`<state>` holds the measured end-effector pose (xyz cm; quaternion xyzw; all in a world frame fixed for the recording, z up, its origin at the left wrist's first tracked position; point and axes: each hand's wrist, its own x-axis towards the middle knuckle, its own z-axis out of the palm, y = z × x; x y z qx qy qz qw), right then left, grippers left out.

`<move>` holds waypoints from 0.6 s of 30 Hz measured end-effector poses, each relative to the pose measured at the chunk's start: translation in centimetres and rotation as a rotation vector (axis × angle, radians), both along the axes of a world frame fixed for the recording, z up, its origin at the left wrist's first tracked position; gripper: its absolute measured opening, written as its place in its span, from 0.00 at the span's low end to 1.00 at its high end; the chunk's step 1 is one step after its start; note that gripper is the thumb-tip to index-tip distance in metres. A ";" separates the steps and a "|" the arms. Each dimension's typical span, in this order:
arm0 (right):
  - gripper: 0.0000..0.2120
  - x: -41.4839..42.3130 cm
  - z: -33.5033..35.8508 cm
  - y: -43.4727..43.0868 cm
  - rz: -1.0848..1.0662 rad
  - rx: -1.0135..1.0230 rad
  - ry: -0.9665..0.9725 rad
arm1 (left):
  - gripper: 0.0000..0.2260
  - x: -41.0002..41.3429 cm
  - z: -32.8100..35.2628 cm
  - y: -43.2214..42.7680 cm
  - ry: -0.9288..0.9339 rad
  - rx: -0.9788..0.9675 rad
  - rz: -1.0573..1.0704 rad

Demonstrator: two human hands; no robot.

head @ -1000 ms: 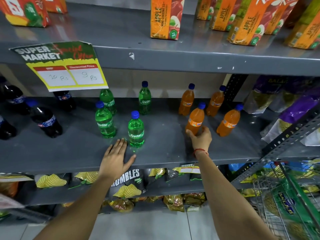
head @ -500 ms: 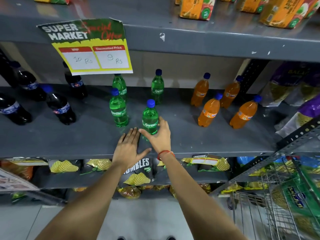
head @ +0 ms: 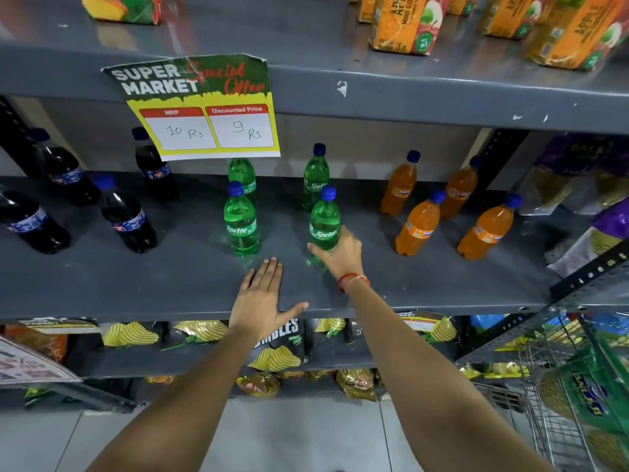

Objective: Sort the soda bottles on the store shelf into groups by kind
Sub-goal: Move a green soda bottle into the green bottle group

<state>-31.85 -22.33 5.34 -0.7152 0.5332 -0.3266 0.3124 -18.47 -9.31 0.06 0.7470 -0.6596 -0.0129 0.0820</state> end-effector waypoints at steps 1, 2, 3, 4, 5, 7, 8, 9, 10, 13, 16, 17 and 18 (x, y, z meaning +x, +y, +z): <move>0.21 -0.1 0.0 -0.2 0.014 0.009 0.009 | 0.47 0.0 0.0 0.0 -0.001 0.000 -0.001; 0.21 -0.2 -0.1 -0.3 0.026 0.017 0.011 | 0.47 -0.1 0.1 0.0 -0.002 -0.001 -0.002; 0.22 -0.2 -0.2 -0.4 0.033 0.026 0.008 | 0.47 -0.1 0.1 0.0 -0.004 0.001 -0.002; 0.22 -0.2 -0.3 -0.5 0.036 0.035 0.000 | 0.47 -0.1 0.2 0.0 -0.005 0.001 -0.002; 0.23 -0.2 -0.5 -0.4 0.036 0.047 -0.010 | 0.47 -0.1 0.2 0.0 -0.002 0.000 0.000; 0.28 -0.3 -1.2 0.0 0.009 0.059 -0.046 | 0.47 -0.1 0.1 0.0 0.004 0.001 0.004; 0.31 -0.3 -1.6 0.3 -0.017 0.056 -0.073 | 0.47 -0.1 0.1 0.0 0.003 0.005 0.004; 0.34 -0.4 -2.1 0.6 -0.042 0.051 -0.100 | 0.47 -0.1 0.1 0.0 0.002 0.010 0.003; 0.34 -0.4 -2.6 0.8 -0.058 0.046 -0.123 | 0.47 -0.1 0.1 0.0 0.001 0.012 0.003; 0.26 -0.3 -3.2 1.5 -0.070 0.043 -0.144 | 0.47 -0.2 0.2 0.0 0.006 0.011 0.005; 0.22 0.0 -3.2 1.5 -0.087 0.024 -0.135 | 0.47 -0.2 0.3 0.0 0.006 0.013 0.004; 0.22 0.0 -3.2 1.4 -0.096 0.018 -0.130 | 0.47 -0.2 0.3 0.0 0.005 0.013 0.003; 0.22 0.0 -3.1 1.4 -0.103 0.011 -0.125 | 0.47 -0.1 0.3 0.0 0.004 0.013 0.003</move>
